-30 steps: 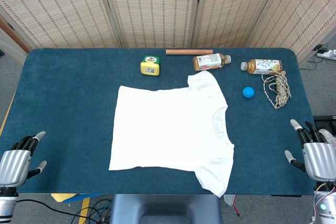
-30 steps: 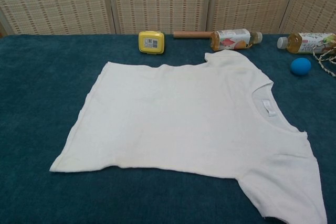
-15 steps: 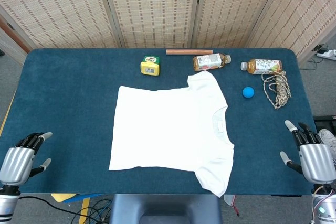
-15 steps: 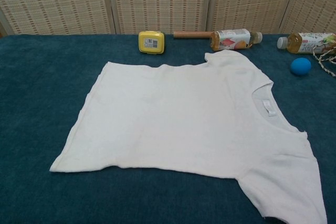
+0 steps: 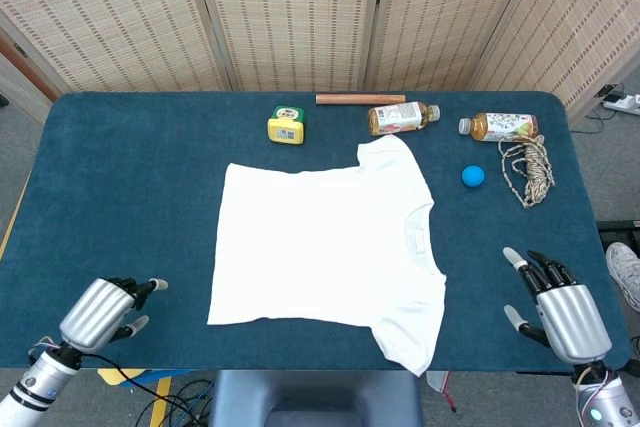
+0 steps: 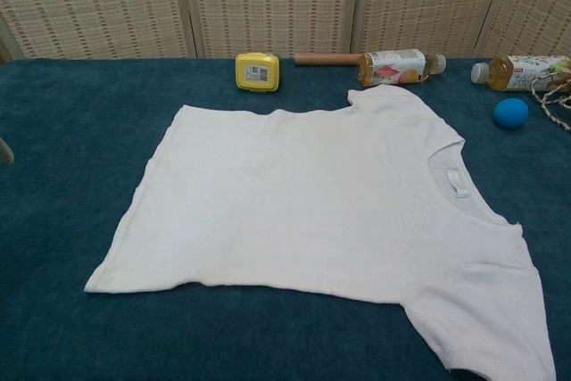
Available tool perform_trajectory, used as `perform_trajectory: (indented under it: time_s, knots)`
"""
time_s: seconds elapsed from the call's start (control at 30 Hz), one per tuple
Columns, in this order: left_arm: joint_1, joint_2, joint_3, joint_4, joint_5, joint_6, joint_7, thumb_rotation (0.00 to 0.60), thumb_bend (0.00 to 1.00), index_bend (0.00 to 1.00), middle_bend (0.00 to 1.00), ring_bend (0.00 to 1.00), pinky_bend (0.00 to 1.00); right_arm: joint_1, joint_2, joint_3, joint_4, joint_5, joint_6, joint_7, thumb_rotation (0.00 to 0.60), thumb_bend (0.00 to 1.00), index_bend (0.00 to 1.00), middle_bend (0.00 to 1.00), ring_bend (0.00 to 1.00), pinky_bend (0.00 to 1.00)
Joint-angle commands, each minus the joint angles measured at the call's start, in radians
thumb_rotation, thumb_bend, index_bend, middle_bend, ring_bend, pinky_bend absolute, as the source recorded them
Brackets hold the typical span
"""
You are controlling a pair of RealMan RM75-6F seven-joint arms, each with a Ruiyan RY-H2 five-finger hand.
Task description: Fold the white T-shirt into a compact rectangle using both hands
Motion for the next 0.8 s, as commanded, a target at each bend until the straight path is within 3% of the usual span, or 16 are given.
perform_trajectory:
  time_s: [0.03, 0.27, 0.57, 0.8]
  knots:
    - [-0.053, -0.051, 0.030, 0.043, 0.049, -0.056, -0.016, 0.600, 0.24, 0.35, 0.78, 0.75, 0.89, 0.005, 0.001, -0.008, -0.003, -0.013, -0.009, -0.003, 0.600, 0.28, 0.08, 0.29, 0.20, 0.26]
    - [-0.120, -0.160, 0.048, 0.117, 0.084, -0.129, 0.004, 0.600, 0.24, 0.37, 0.90, 0.86, 0.97, 0.010, 0.002, -0.010, -0.012, -0.021, -0.013, -0.010, 0.600, 0.28, 0.08, 0.30, 0.21, 0.27]
    - [-0.158, -0.270, 0.035, 0.228, 0.041, -0.165, 0.024, 0.600, 0.24, 0.39, 0.91, 0.87, 0.97, 0.017, 0.004, 0.000, -0.017, 0.001, -0.026, -0.014, 0.600, 0.28, 0.08, 0.30, 0.21, 0.27]
    - [-0.168, -0.307, 0.045, 0.285, 0.011, -0.173, 0.021, 0.600, 0.24, 0.40, 0.91, 0.87, 0.97, 0.021, 0.004, 0.004, -0.016, 0.013, -0.033, -0.011, 0.600, 0.28, 0.08, 0.30, 0.21, 0.27]
